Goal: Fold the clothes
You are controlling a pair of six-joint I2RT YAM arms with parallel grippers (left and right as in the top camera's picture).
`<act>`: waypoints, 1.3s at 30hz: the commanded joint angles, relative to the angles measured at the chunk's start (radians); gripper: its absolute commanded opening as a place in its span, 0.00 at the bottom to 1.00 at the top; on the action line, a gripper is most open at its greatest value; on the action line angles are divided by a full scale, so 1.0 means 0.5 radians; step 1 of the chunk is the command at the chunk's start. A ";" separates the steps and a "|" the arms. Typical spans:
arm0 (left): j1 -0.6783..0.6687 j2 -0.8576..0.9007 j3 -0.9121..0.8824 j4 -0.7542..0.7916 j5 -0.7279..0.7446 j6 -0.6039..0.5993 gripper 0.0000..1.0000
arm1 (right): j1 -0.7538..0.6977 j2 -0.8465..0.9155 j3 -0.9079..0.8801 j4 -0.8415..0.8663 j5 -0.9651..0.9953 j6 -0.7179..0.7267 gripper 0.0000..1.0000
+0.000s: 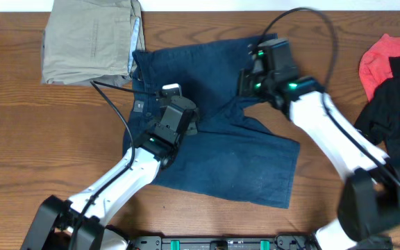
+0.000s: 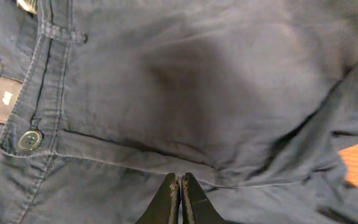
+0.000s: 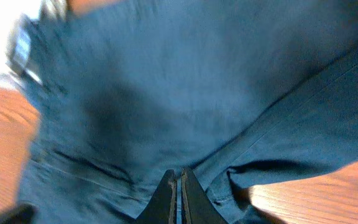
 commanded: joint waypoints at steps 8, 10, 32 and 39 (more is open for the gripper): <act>0.075 0.383 0.000 0.067 0.044 0.227 0.06 | -0.034 0.399 0.118 -0.084 -0.426 -0.143 0.02; 0.096 0.451 0.000 0.074 0.045 0.227 0.06 | -0.036 0.412 0.118 -0.106 -0.443 -0.143 0.04; 0.273 0.501 -0.001 0.075 0.252 0.225 0.06 | -0.298 0.656 0.118 -0.582 0.043 -0.128 0.01; 0.273 0.495 0.000 -0.005 0.235 0.207 0.06 | -0.285 0.597 0.118 -0.769 0.362 0.027 0.01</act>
